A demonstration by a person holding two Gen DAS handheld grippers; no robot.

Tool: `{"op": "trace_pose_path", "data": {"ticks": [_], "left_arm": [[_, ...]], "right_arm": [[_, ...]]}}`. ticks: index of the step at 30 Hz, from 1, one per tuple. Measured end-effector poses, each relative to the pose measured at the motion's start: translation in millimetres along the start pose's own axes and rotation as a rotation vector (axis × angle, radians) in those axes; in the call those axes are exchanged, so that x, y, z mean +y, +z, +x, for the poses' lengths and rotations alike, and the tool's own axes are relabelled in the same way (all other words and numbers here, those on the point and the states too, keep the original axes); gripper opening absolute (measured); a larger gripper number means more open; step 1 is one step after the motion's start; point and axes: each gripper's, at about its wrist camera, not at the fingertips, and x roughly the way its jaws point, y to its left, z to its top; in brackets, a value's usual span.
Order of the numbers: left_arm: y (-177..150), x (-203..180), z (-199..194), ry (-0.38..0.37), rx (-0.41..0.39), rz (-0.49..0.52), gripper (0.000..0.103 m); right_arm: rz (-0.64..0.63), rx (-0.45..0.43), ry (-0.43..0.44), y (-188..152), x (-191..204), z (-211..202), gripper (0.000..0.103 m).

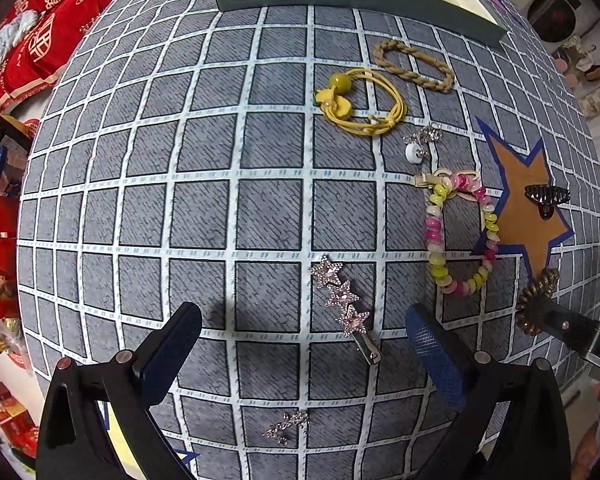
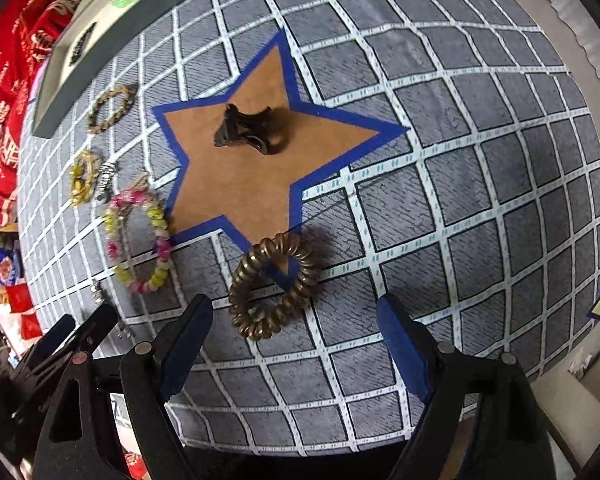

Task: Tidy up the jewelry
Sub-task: 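Grasp the pink star clip with left tool while right tool grasps coiled tie, then lower the star clip into tray with left tool while right tool drops coiled tie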

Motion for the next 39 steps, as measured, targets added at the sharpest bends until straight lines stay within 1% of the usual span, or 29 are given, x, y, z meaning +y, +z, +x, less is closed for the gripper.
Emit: {"op": "trace_pose_path", "data": {"ticks": [1,2,3,4,8,9,10,11,12,13,14,15,17,18,19,20,22,24,29,32,34,37,38,39], "left_arm": [[-2,-2,4,0.004,0.006,0.001,0.098],[2,-3,12,0.006,0.014,0.002,0.097],[4,-12,25,0.013,0.014,0.000,0.097],[3,-15,30,0.020,0.005,0.002,0.097],[-4,-22,37,0.020,-0.008,0.016,0.094],[-6,-24,37,0.018,-0.014,0.020,0.092],[-8,-25,35,0.017,-0.023,0.027,0.086],[-8,-25,30,0.017,-0.030,0.036,0.080],[-9,-29,29,0.015,-0.037,0.051,0.077],[-10,-33,28,0.013,-0.043,0.066,0.071],[-10,-34,25,0.012,-0.048,0.076,0.062],[-11,-37,24,0.009,-0.055,0.091,0.057],[-12,-42,21,0.003,-0.062,0.119,0.031],[-12,-44,21,-0.001,-0.061,0.130,0.031],[-12,-44,19,-0.018,-0.057,0.133,0.031],[-12,-43,17,-0.039,-0.058,0.127,0.031],[-14,-39,11,-0.062,-0.070,0.118,0.031],[-14,-35,4,-0.081,-0.085,0.119,0.031],[-6,-21,-19,-0.107,-0.107,0.108,0.031],[-1,-9,-30,-0.111,-0.131,0.080,0.031],[6,2,-38,-0.117,-0.140,0.071,0.031],[14,15,-53,-0.118,-0.165,0.065,0.031],[10,16,-56,-0.119,-0.173,0.065,0.031],[16,16,-58,-0.120,-0.183,0.064,0.031]], "right_arm": [[-0.004,-0.012,-0.019,0,3,0,0.087],[-0.009,-0.014,-0.031,1,5,1,0.087],[-0.014,-0.019,-0.044,1,8,2,0.087],[-0.018,-0.023,-0.057,1,10,3,0.087],[-0.077,-0.023,-0.145,-5,27,12,0.085],[-0.093,-0.026,-0.161,-8,31,14,0.083],[-0.117,-0.033,-0.186,-11,36,15,0.077],[-0.133,-0.041,-0.202,-13,41,16,0.074],[-0.145,-0.052,-0.202,-15,45,16,0.066],[-0.154,-0.059,-0.205,-17,49,16,0.055],[-0.163,-0.065,-0.205,-19,52,15,0.049],[-0.170,-0.070,-0.204,-20,55,15,0.041],[-0.173,-0.068,-0.199,-19,58,11,0.034],[-0.173,-0.070,-0.197,-18,53,4,0.021],[-0.171,-0.072,-0.194,-16,52,3,0.012],[-0.163,-0.071,-0.185,-15,52,1,0.012],[-0.128,-0.061,-0.121,-14,40,-6,0.012],[-0.109,-0.064,-0.087,-12,28,-14,0.012],[-0.072,-0.069,-0.003,-9,3,-30,0.012],[-0.072,-0.077,0.023,-4,-5,-42,0.012],[-0.078,-0.085,0.037,9,-13,-49,0.012],[-0.080,-0.096,0.056,12,-9,-63,0.012],[-0.085,-0.101,0.065,16,-8,-70,0.012],[-0.090,-0.107,0.071,20,-6,-75,0.012]]}}
